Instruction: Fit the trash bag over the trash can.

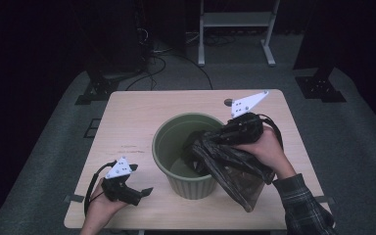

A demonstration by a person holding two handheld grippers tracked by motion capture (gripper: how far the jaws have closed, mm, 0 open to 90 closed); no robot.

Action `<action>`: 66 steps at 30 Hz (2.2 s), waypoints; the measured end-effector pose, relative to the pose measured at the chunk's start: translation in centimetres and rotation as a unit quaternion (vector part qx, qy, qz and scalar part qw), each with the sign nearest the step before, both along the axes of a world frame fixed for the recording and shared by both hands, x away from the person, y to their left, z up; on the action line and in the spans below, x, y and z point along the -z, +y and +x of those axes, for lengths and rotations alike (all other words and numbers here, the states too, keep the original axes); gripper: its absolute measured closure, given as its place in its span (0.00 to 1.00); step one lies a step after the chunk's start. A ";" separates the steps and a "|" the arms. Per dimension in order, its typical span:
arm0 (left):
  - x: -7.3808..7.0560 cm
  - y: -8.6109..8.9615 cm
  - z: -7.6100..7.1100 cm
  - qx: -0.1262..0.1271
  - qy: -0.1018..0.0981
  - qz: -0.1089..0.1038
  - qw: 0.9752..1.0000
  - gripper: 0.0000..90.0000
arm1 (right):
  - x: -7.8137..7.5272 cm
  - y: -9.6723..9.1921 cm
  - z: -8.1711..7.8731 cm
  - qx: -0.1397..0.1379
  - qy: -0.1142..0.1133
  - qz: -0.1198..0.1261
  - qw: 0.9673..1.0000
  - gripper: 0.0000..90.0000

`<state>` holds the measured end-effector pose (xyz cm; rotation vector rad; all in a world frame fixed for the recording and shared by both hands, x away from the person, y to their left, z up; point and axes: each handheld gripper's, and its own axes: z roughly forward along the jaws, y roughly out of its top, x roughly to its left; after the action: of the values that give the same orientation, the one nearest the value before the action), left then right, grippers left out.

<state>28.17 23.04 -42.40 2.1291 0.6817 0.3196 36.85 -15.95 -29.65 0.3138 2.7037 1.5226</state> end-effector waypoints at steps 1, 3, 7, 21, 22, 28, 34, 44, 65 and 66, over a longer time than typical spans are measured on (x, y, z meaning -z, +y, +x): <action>-0.3 0.0 -0.1 0.004 0.000 -0.005 1.000 0.00 | 0.0 0.0 0.0 -0.001 0.001 0.001 1.000 0.88; -1.4 -0.1 -0.3 0.020 0.000 -0.009 1.000 0.00 | 0.0 0.0 0.1 -0.001 0.002 0.001 1.000 0.88; -3.8 -0.1 -0.8 0.031 -0.014 -0.020 0.999 0.00 | 0.0 0.0 0.1 -0.001 0.003 0.002 1.000 0.88; -12.4 -1.8 -0.6 0.092 -0.084 -0.079 0.989 0.25 | -0.2 0.1 0.2 -0.003 0.002 0.010 1.000 0.88; -12.7 -2.2 -0.4 0.096 -0.086 -0.077 0.989 0.25 | -0.2 0.1 0.2 -0.004 0.000 0.011 1.000 0.88; -13.4 -5.1 1.5 0.121 -0.085 -0.062 0.987 0.23 | -0.4 0.5 0.3 -0.011 0.001 0.012 1.000 0.92; -13.1 -7.8 3.2 0.143 -0.077 -0.041 0.986 0.21 | -0.5 0.9 0.6 -0.021 0.013 0.016 1.000 0.97; -13.0 -9.4 4.3 0.149 -0.082 -0.010 0.985 0.24 | -1.2 2.1 0.6 -0.040 0.014 0.023 0.999 0.97; -13.2 -8.5 5.0 0.130 -0.045 0.013 0.990 0.97 | -1.4 -1.6 0.3 0.004 0.008 0.033 0.999 0.69; -13.2 -8.3 4.9 0.129 -0.046 0.013 0.991 0.97 | -1.3 -2.3 0.1 0.013 0.004 0.032 0.999 0.67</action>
<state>33.12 14.71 -29.24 2.1820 0.3454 0.2842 36.97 -18.23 -28.35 0.3565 2.6486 1.6068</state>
